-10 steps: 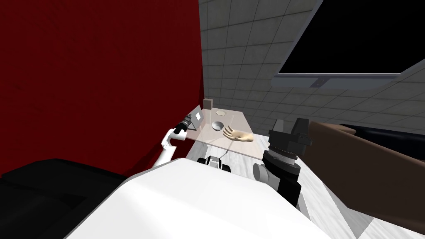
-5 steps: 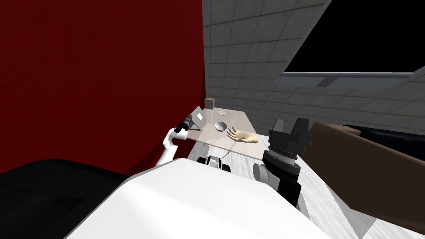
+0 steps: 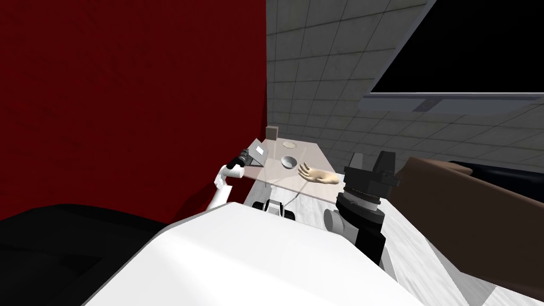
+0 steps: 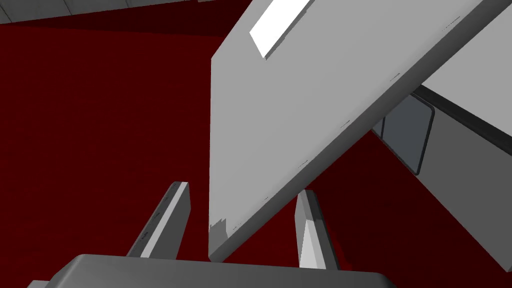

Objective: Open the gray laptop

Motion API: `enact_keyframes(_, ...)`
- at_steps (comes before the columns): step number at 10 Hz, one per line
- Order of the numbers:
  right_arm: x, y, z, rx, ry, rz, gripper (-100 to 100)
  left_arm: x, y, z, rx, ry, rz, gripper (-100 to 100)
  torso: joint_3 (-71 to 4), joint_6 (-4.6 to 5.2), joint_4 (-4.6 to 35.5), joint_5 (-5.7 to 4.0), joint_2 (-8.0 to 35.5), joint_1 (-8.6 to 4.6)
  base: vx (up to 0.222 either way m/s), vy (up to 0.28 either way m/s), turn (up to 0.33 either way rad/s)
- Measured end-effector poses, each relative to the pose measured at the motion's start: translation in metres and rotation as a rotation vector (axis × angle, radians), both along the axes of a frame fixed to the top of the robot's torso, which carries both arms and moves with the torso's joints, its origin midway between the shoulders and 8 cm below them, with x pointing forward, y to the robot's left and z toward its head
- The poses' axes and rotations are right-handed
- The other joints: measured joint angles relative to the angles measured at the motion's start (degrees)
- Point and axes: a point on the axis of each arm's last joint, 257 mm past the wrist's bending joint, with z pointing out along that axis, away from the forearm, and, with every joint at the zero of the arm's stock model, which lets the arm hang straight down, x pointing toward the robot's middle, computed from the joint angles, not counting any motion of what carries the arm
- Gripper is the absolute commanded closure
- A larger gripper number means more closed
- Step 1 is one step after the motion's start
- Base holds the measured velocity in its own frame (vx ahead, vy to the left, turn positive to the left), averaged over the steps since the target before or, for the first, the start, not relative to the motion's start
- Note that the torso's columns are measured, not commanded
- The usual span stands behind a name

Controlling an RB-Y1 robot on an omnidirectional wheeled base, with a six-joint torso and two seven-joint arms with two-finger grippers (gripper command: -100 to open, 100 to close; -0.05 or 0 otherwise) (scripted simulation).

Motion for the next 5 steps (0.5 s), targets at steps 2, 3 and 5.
enact_keyframes(2, 0.0, 0.0, 0.0, 0.0, 0.0, 0.0, 0, 0.004, -0.006, -0.01, -0.074, 0.011, -0.002, 100, -0.04, 0.07, 0.03, -0.12, -0.05, -0.32, 0.001, 0.078, 0.012)
enact_keyframes(3, 0.0, 0.0, 0.0, 0.0, 0.0, 0.0, 0, 0.005, -0.012, -0.019, -0.116, 0.016, -0.004, 100, -0.02, 0.12, 0.0, -0.08, -0.05, -0.21, -0.008, 0.147, 0.005)
enact_keyframes(5, 0.0, 0.0, 0.0, 0.0, 0.0, 0.0, 0, 0.008, -0.025, -0.036, -0.215, 0.02, -0.01, 100, -0.02, 0.11, -0.01, 0.01, -0.04, 0.0, -0.007, 0.12, 0.0)
